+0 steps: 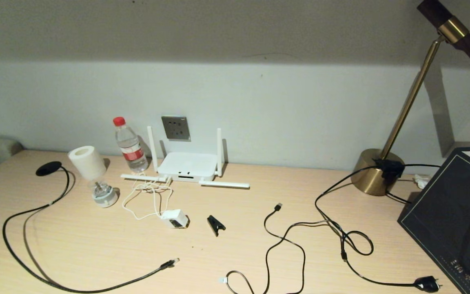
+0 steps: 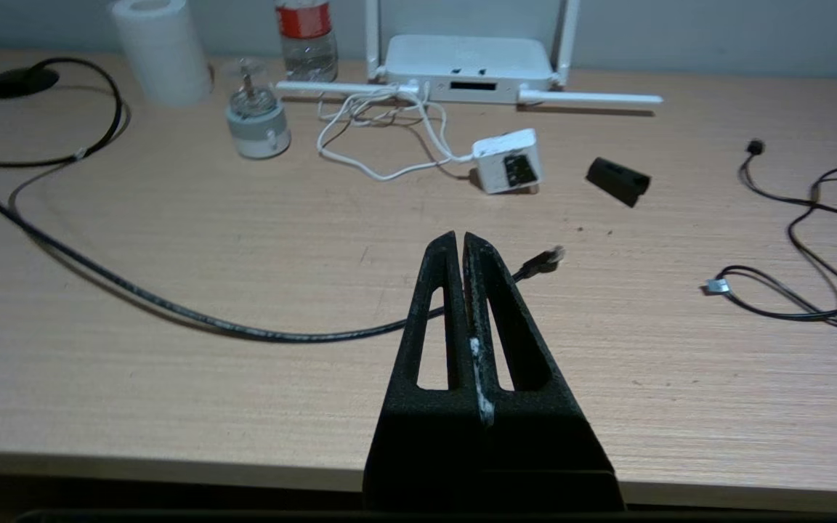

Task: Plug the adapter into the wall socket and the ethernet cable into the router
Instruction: Pick up plug

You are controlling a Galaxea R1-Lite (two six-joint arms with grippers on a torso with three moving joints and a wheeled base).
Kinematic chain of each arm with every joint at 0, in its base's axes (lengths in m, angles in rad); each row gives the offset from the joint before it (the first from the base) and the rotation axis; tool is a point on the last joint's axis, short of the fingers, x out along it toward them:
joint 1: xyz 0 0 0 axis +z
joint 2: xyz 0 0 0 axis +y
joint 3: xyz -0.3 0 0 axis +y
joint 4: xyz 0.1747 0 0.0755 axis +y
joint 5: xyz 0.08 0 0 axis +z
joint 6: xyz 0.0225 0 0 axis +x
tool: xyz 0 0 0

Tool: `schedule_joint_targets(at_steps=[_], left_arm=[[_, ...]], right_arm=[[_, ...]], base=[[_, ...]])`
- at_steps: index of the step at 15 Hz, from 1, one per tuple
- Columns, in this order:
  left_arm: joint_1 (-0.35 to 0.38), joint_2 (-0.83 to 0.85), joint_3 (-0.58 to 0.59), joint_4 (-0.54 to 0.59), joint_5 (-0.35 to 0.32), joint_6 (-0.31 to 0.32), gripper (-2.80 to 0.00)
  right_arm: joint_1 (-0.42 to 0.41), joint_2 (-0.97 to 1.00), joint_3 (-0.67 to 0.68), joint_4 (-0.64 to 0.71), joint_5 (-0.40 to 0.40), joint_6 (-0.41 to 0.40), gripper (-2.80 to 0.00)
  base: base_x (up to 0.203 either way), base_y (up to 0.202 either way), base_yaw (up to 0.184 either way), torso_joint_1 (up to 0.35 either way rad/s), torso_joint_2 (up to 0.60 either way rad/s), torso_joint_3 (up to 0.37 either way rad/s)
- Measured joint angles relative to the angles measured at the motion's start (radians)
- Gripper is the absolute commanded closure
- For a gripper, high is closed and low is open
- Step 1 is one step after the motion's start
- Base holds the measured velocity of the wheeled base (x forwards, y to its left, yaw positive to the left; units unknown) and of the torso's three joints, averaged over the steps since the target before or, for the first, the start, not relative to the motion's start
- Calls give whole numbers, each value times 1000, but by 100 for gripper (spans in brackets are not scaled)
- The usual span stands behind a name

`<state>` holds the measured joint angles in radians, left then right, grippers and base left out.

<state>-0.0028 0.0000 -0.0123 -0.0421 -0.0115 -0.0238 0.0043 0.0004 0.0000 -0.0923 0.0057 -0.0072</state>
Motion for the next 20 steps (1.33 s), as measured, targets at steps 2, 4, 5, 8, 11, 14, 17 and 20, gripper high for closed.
schedule_joint_targets(at_steps=[2,4,5,8,11,14,17,20], left_arm=[[0,22,-92,13,-45,8,0],[-5,119,-222,26,-113,18,0],[-8,202,-297,29,-148,22,0],[-21,549,-535,39,-259,40,0],[-24,927,-790,41,-343,140,0],[-28,1257,-1011,76,-432,358,0],[-55,1473,-1097,160,-527,691,0],[-93,1606,-1113,152,-539,938,0]], right_arm=[[0,0,0,0,0,0,0],[0,0,0,0,0,0,0],[0,0,0,-1,0,0,0],[0,0,0,0,0,0,0],[0,0,0,0,0,0,0],[0,0,0,0,0,0,0],[0,0,0,0,0,0,0],[0,0,0,0,0,0,0]], base=[[0,0,0,0,0,0],[0,0,0,0,0,0],[0,0,0,0,0,0],[0,0,0,0,0,0],[0,0,0,0,0,0],[0,0,0,0,0,0],[0,0,0,0,0,0],[0,0,0,0,0,0]])
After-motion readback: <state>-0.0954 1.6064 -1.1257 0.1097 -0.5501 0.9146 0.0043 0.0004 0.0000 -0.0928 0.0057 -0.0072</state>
